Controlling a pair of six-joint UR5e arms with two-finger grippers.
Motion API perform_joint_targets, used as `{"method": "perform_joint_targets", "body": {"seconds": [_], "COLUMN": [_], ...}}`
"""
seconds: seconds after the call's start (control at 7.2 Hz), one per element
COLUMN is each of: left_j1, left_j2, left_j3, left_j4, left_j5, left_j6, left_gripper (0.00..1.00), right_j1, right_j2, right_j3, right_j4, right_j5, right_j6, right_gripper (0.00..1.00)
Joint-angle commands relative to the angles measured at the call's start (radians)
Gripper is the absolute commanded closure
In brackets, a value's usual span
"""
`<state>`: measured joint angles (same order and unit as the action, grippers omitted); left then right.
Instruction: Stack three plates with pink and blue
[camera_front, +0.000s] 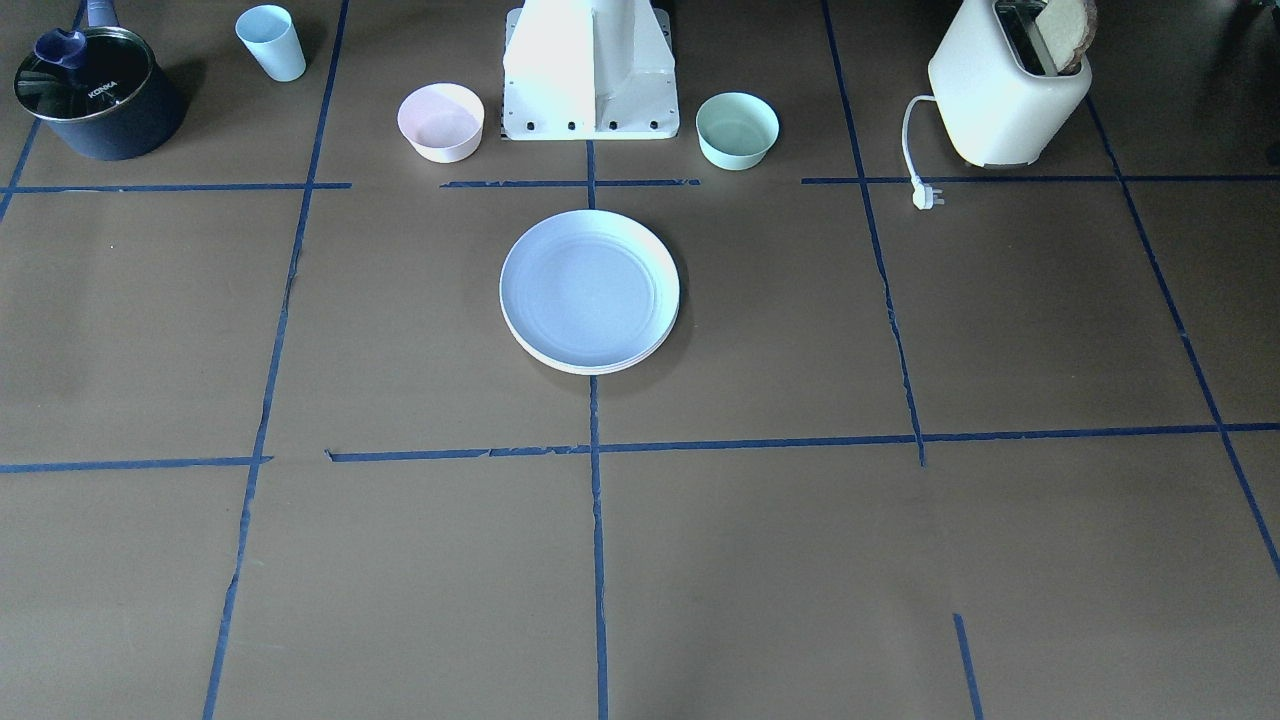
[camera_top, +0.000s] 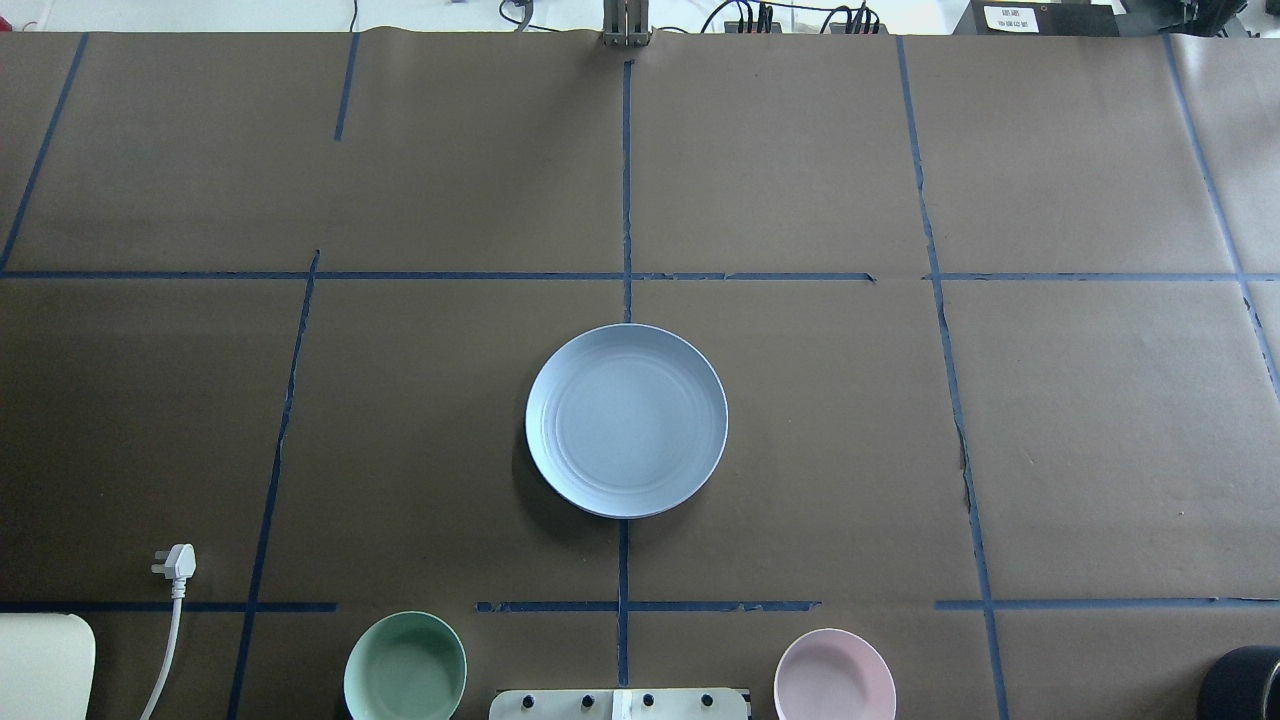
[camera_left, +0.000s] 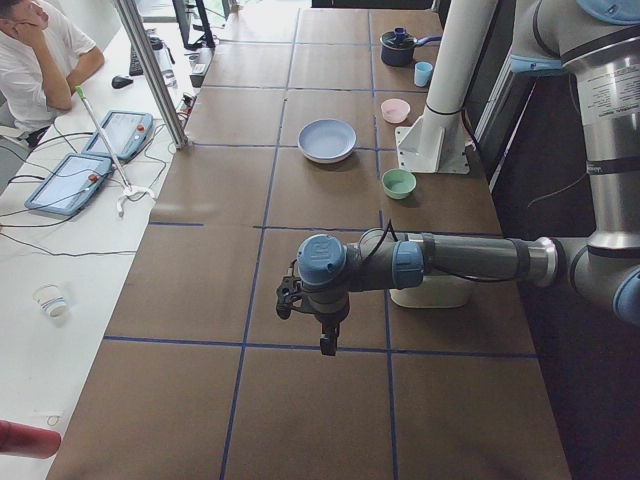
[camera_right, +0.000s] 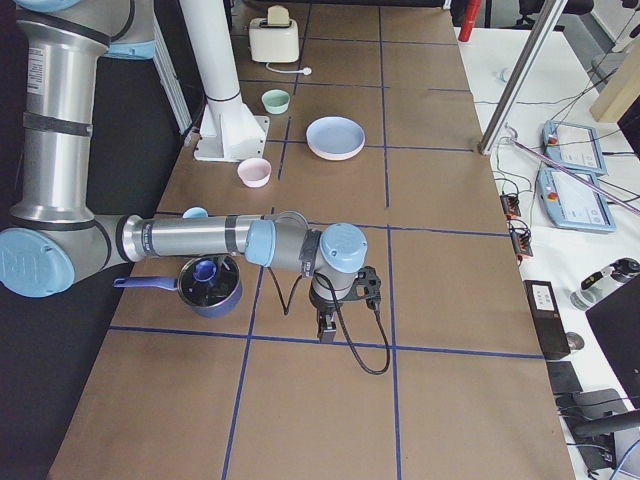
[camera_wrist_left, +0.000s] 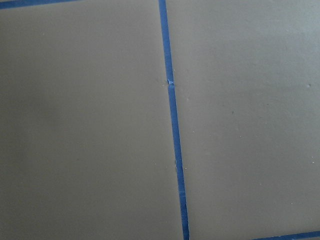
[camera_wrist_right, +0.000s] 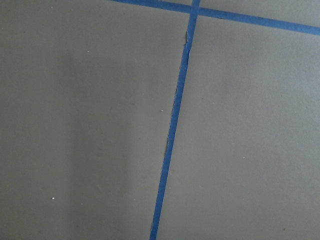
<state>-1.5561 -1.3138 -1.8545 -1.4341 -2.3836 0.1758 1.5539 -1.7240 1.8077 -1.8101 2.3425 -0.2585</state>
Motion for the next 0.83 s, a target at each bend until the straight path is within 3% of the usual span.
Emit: {"method": "perform_joint_targets", "body": {"seconds": [0.0,0.69], "left_j1": [0.002,0.005], "left_j2": [-0.013,-0.016], "left_j3": [0.005,0.032], "left_j4": [0.0,-0.003], "left_j5": [0.0,-0.003], "left_j6": [0.001,0.001], "left_gripper": [0.0,0.0], "right_j1": [0.0,0.002], "right_j2": [0.003,0.026], "right_j3": [0.004,-0.016], "right_j4": [0.0,0.002], "right_j5": [0.0,-0.002], "right_j6": [0.001,0.045], "right_gripper": [0.0,0.0]}}
